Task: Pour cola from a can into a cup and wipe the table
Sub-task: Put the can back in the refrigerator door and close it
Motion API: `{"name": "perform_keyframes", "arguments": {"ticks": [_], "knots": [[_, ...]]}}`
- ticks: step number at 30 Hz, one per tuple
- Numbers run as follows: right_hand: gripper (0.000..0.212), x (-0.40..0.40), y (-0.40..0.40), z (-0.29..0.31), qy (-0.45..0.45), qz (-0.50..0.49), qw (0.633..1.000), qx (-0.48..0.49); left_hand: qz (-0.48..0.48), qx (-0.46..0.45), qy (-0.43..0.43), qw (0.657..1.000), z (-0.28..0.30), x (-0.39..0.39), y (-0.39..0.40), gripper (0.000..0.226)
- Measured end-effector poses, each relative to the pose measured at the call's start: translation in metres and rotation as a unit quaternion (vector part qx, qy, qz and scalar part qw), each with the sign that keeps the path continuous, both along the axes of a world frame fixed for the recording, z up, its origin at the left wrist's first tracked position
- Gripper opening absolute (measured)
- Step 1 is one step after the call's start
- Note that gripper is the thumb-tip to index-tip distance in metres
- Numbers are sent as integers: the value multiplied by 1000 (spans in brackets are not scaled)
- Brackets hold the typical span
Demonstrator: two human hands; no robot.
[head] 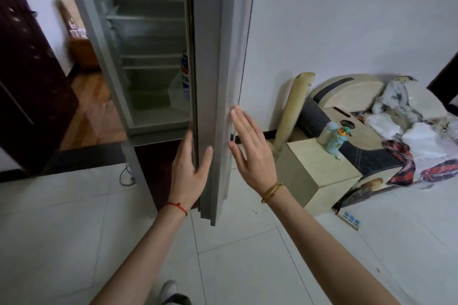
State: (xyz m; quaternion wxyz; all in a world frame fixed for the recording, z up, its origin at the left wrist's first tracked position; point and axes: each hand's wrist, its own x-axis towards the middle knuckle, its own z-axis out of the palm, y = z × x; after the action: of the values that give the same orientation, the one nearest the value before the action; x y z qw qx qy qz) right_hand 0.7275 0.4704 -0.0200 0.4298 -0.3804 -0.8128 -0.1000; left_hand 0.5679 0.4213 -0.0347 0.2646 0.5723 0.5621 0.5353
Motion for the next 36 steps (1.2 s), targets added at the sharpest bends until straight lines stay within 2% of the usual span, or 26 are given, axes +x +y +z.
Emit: {"name": "perform_keyframes", "arguments": {"ticks": [11, 16, 23, 29, 36], "knots": [[53, -123, 52, 2, 23, 134, 990, -27, 80, -5, -13, 997, -4, -116, 29, 62], [55, -176, 84, -2, 38, 163, 985, -50, 111, 11, 17, 994, -4, -166, 52, 56], [54, -237, 134, -3, 24, 121, 990, -75, 117, 2, 43, 992, -11, -226, 96, 49], [55, -273, 177, -2, -22, 73, 992, -96, 90, -43, 54, 994, -7, -274, 145, 61], [55, -306, 223, -1, -56, 48, 991, -113, 87, -47, 61, 993, -4, -311, 193, 69]]}}
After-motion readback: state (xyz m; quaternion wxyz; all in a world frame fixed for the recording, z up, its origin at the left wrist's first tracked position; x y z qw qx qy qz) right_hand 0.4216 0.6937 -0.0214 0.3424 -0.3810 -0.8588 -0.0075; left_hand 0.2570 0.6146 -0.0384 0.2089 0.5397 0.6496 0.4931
